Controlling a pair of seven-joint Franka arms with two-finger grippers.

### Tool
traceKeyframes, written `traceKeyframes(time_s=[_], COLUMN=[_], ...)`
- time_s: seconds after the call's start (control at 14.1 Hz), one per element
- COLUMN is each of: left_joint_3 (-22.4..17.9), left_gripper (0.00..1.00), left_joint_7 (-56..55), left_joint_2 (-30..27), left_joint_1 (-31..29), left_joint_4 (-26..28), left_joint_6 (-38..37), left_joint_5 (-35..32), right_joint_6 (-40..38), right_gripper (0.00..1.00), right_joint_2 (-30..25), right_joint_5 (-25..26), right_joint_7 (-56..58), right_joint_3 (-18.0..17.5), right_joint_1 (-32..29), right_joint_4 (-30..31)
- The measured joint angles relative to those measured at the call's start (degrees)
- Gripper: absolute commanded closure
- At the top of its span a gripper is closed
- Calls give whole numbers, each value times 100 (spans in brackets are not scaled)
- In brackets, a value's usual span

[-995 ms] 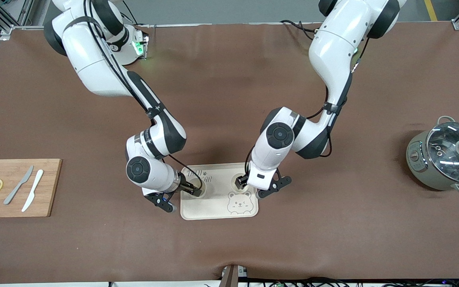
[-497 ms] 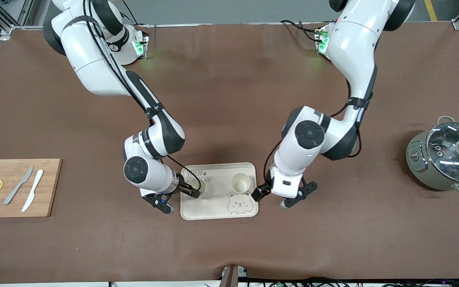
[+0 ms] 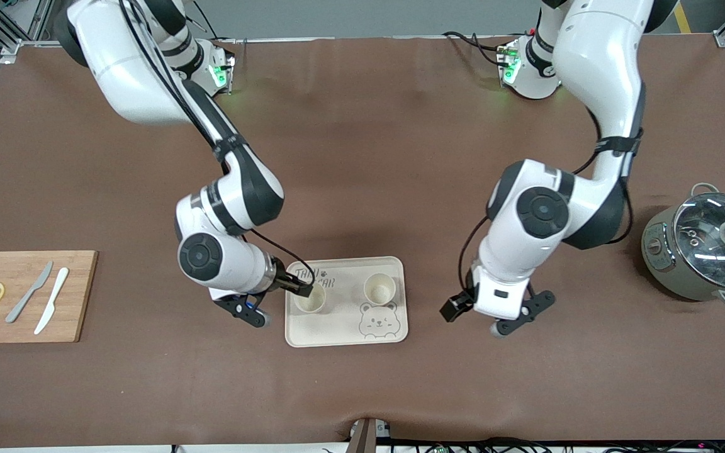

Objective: Place white IKEA cup upright on tray with both arms

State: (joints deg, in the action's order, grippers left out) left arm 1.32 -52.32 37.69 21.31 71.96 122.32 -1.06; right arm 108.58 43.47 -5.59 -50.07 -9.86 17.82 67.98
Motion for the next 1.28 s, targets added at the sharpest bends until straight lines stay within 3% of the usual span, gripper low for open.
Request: traceKeyframes(time_s=[0.36,0.78,1.28], left_joint_3=[-6,-3,-1], left_gripper=[0,0,0], left_joint_7=[1390,3035,4104], left_joint_2=[-668,-1352,-1871], left_joint_1=[-436,-1136,-1547], left_joint_4=[332,458,483], left_joint_6=[-686,-1510,-2142], left_joint_5=[-6,-11,-12], right_joint_6=[-1486,-3174,-3254], right_gripper=[0,0,0], right_joint_2=[-1095,-2368,-3436], right_joint_5=[-22,-6,506], right_joint_7=[165,1522,3956], right_joint_3=[4,46,109], right_joint_1=[-181,-745,-2093], right_joint_4=[-32,-10,829])
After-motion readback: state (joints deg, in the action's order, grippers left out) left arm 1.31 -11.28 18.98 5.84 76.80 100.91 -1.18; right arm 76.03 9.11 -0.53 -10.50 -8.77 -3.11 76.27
